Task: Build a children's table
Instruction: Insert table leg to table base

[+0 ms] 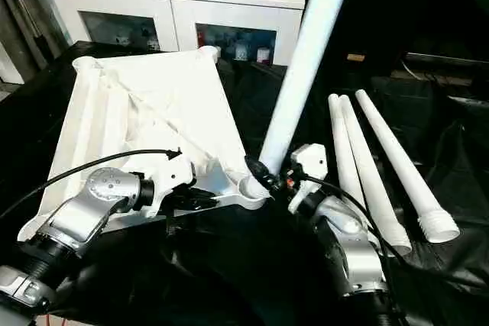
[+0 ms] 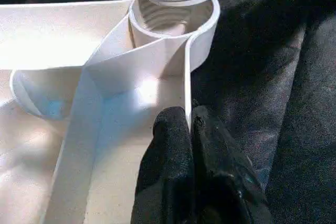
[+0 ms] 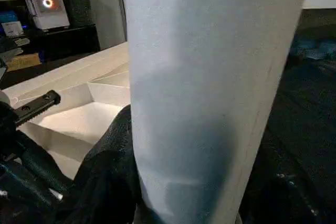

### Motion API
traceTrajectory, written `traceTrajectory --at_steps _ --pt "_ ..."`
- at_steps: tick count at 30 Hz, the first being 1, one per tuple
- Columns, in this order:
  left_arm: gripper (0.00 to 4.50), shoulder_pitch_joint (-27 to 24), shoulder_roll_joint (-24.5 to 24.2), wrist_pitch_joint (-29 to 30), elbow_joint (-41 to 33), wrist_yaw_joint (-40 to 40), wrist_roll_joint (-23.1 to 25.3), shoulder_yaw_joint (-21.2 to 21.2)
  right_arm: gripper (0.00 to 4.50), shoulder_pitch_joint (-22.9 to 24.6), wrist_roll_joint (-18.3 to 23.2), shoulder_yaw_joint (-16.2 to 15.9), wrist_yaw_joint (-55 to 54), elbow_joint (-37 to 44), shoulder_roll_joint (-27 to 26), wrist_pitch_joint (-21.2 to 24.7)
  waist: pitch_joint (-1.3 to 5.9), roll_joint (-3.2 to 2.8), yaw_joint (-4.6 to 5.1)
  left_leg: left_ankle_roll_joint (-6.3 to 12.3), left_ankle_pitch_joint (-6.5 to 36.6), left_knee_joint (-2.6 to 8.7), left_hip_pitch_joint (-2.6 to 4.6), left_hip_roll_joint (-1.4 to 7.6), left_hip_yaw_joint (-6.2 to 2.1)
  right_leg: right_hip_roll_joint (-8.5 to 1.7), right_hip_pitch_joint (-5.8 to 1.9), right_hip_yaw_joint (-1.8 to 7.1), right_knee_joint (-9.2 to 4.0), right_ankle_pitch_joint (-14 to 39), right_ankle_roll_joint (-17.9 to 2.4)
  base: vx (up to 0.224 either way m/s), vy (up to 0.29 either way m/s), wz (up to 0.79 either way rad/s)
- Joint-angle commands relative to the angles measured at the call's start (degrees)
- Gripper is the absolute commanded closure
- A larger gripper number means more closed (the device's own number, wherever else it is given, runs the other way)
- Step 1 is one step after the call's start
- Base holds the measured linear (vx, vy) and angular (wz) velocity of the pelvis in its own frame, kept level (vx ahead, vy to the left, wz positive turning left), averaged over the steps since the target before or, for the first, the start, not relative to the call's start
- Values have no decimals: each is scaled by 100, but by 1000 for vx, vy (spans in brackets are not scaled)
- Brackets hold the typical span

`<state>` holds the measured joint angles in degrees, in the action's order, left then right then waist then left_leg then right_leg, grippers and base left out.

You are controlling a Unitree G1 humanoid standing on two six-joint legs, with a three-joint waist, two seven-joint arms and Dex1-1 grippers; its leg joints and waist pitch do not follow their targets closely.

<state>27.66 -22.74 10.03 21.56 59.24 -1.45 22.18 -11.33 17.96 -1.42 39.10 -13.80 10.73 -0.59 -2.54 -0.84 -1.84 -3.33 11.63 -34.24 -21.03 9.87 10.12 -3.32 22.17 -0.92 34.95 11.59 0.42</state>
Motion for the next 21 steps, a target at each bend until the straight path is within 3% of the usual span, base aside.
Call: traceTrajectory --at_steps 1,2,11,21 --pt "450 41 -32 76 235 -89 188 6 259 40 8 -1 -38 -10 -26 135 257 15 10 107 1453 499 49 308 -107 -420 -145 221 -489 1560 -1227 0 0 0" --pt "450 50 -21 61 256 -78 186 10 259 -61 19 -2 -52 -81 -65 136 258 -7 16 89 1485 504 51 310 -111 -420 -143 222 -491 1579 -1228 0 0 0" --pt "450 25 -30 71 222 -43 197 47 259 -473 76 -277 315 -405 -258 373 265 21 6 95 1415 510 43 322 -118 -434 -145 220 -472 1488 -1265 0 0 0" --pt "450 -85 -123 128 92 -12 199 41 259 -249 -104 -220 325 -441 -131 119 249 16 -8 55 1511 524 45 328 -120 -447 -138 231 -488 1674 -1206 0 0 0"
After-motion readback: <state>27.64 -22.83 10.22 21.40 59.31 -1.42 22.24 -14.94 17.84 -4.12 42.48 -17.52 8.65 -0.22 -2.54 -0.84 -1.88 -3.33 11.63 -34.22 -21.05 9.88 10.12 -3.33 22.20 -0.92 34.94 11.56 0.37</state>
